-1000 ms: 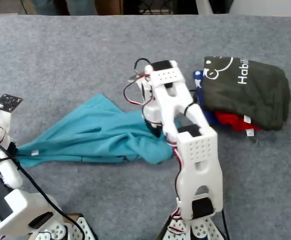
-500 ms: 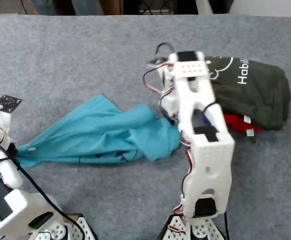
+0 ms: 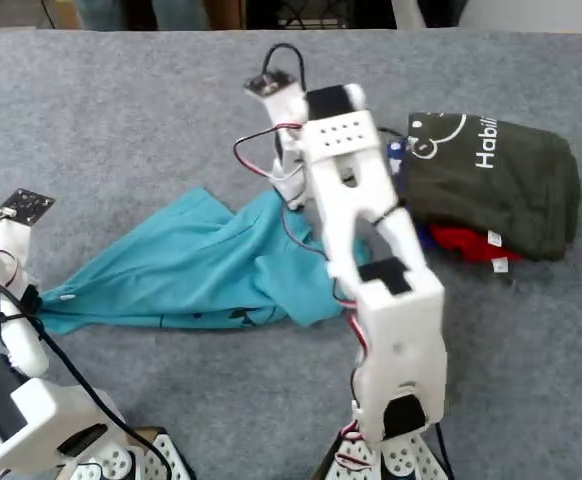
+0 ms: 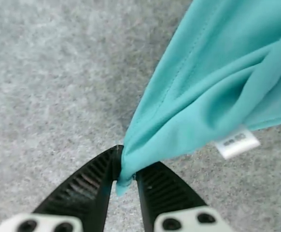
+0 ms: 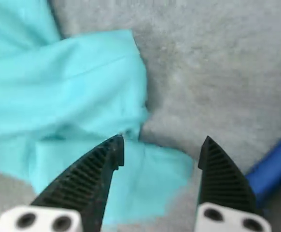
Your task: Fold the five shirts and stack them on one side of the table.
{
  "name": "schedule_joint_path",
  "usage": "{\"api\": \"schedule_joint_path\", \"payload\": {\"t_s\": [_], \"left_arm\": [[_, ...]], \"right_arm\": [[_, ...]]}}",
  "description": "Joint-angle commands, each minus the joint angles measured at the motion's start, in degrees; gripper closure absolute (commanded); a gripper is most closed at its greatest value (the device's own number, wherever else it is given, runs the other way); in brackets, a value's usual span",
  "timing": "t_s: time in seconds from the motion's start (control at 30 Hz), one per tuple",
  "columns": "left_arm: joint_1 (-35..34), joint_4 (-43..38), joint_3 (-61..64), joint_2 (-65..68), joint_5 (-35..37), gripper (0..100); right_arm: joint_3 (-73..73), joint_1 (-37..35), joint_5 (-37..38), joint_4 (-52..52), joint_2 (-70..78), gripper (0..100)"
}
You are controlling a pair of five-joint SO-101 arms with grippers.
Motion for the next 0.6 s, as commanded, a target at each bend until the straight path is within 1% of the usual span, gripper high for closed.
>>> {"api": "schedule_joint_path", "payload": {"t_s": [0.0, 0.1, 0.2, 0.27, 0.4, 0.57], "left_arm": [[1.01, -0.70, 0.04, -1.58, 0.18, 97], [1.45, -0.70, 0.22, -1.58, 0.18, 97], [1.36, -0.70, 0.22, -1.58, 0.18, 97], [1.36, -0.70, 0.22, -1.58, 0.18, 97], [1.36, -0.70, 0.22, -1.58, 0.18, 97], [1.36, -0.70, 0.22, -1.58, 0.18, 97]], "right_arm": [[-7.43, -1.23, -4.92, 0.44, 8.84, 73.7], [-14.11, -1.67, -7.47, 3.52, 15.60, 75.4], [-17.89, -1.67, -8.35, 3.52, 18.77, 87.8], [-18.33, -2.11, -6.77, 3.52, 19.47, 94.1], [-15.78, -2.29, -5.89, 3.60, 17.89, 93.6], [-14.64, -2.11, -5.71, 3.52, 11.82, 96.8]]}}
